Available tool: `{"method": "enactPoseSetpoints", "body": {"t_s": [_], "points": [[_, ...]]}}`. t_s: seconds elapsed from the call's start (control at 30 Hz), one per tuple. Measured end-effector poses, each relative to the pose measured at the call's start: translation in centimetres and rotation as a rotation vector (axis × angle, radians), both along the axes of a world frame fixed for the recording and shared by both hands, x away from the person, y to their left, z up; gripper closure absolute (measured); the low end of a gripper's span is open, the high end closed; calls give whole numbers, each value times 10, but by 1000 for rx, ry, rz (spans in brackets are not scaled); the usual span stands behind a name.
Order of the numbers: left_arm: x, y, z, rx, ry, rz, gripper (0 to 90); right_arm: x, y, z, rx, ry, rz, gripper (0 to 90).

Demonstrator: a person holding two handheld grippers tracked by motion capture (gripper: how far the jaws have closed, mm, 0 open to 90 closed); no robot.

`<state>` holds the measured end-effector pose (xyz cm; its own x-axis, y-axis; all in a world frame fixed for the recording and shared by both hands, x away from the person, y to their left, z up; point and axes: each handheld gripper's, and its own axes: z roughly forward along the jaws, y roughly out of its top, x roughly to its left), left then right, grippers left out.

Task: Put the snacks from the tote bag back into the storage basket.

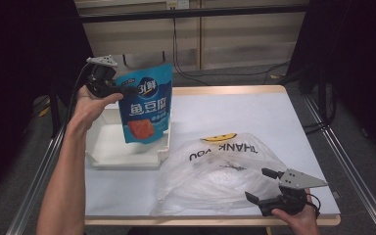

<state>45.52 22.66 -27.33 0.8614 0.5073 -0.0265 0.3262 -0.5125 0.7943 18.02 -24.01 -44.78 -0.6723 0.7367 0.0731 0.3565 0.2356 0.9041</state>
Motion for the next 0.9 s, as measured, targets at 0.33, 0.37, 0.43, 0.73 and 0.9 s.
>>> {"method": "enactPoseSetpoints", "body": {"t_s": [0.33,0.37,0.43,0.73,0.9], "points": [[13,-4,-11,4,4,42,900,0,-2,0,1,-4,-2,56],[14,-4,-12,1,3,47,900,0,-2,0,0,-4,-3,56],[15,-5,-14,7,2,36,900,0,-1,-1,2,-1,1,56],[28,-2,-22,-3,6,36,900,0,0,-1,4,5,6,56],[31,0,-24,4,-1,42,900,1,2,-2,-3,13,18,56]]}}
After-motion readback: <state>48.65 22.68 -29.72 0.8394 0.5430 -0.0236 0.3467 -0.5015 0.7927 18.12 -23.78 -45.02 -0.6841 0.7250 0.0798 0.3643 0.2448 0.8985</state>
